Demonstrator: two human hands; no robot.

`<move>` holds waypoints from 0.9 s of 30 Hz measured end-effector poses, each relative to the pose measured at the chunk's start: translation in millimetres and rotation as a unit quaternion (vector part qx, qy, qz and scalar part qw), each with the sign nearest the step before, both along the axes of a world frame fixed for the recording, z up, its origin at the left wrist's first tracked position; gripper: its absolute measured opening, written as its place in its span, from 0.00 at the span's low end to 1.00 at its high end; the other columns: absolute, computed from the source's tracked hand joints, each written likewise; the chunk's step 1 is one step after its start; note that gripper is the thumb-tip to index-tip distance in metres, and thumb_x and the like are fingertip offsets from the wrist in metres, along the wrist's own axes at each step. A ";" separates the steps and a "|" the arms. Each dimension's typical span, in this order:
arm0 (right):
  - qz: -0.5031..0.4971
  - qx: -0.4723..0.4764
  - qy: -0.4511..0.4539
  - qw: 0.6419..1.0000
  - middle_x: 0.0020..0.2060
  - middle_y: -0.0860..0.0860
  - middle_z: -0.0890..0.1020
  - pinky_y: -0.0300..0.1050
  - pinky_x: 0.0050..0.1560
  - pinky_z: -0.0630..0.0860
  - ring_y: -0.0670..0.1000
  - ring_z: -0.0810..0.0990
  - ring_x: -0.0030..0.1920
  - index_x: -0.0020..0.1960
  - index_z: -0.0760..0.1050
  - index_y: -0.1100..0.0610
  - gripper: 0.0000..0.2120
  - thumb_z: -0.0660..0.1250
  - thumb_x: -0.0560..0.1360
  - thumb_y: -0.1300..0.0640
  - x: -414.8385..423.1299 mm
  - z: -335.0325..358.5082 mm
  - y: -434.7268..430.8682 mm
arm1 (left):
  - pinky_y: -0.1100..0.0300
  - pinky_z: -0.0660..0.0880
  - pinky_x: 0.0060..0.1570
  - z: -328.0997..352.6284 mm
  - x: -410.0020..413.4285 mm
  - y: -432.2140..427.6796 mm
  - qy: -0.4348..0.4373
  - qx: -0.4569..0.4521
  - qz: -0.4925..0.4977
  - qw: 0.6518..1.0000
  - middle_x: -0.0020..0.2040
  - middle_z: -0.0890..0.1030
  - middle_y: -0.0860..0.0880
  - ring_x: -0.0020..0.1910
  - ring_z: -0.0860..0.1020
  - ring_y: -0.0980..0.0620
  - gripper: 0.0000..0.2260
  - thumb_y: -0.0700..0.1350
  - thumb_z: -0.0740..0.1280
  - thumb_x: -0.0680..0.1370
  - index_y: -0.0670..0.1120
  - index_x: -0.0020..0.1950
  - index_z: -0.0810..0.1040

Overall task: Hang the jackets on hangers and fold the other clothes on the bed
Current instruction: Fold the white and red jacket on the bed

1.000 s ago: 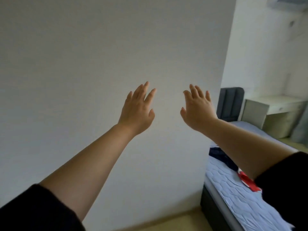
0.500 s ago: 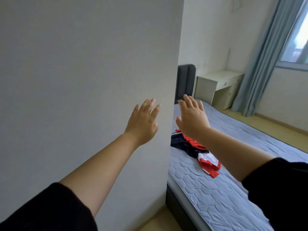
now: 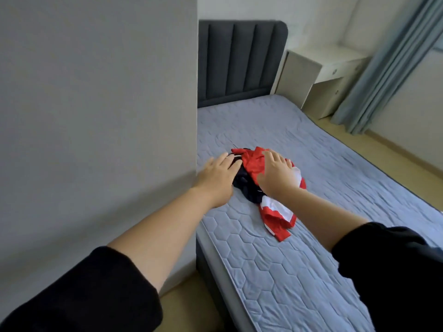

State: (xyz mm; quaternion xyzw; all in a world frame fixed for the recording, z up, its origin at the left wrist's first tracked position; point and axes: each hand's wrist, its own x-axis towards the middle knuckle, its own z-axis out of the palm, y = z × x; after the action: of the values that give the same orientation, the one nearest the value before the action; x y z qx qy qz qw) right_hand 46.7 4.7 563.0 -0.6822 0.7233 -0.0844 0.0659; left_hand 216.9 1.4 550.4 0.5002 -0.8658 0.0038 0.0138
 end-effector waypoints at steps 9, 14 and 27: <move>-0.014 0.091 -0.047 0.995 0.71 0.56 0.65 0.54 0.71 0.58 0.59 0.64 0.70 0.74 0.58 0.60 0.28 0.61 0.75 0.60 -51.7 -219.2 -34.2 | 0.50 0.51 0.74 -189.1 -53.5 -34.1 0.050 0.172 0.054 0.982 0.79 0.46 0.45 0.77 0.46 0.47 0.30 0.44 0.56 0.80 0.46 0.79 0.46; -0.032 0.174 -0.032 0.984 0.76 0.55 0.56 0.55 0.74 0.51 0.57 0.55 0.75 0.77 0.48 0.59 0.36 0.62 0.75 0.59 -70.5 -349.7 -42.4 | 0.49 0.51 0.74 -319.5 -80.0 -28.0 0.079 0.227 0.094 0.966 0.79 0.47 0.45 0.77 0.48 0.47 0.29 0.46 0.56 0.81 0.47 0.79 0.46; 0.086 0.324 0.088 0.938 0.76 0.54 0.34 0.67 0.72 0.45 0.57 0.37 0.77 0.77 0.32 0.46 0.59 0.72 0.65 0.34 -135.0 -617.1 -41.5 | 0.48 0.47 0.73 -600.1 -137.7 -5.6 0.049 0.155 0.213 0.963 0.79 0.48 0.48 0.77 0.45 0.48 0.28 0.50 0.56 0.80 0.49 0.78 0.51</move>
State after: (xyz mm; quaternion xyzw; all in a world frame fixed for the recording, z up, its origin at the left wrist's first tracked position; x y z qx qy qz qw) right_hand -88.2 -36.9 -54.0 -0.6880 0.6531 0.2209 0.2267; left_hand 79.1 -4.3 -49.7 0.6688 -0.7274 -0.1522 -0.0227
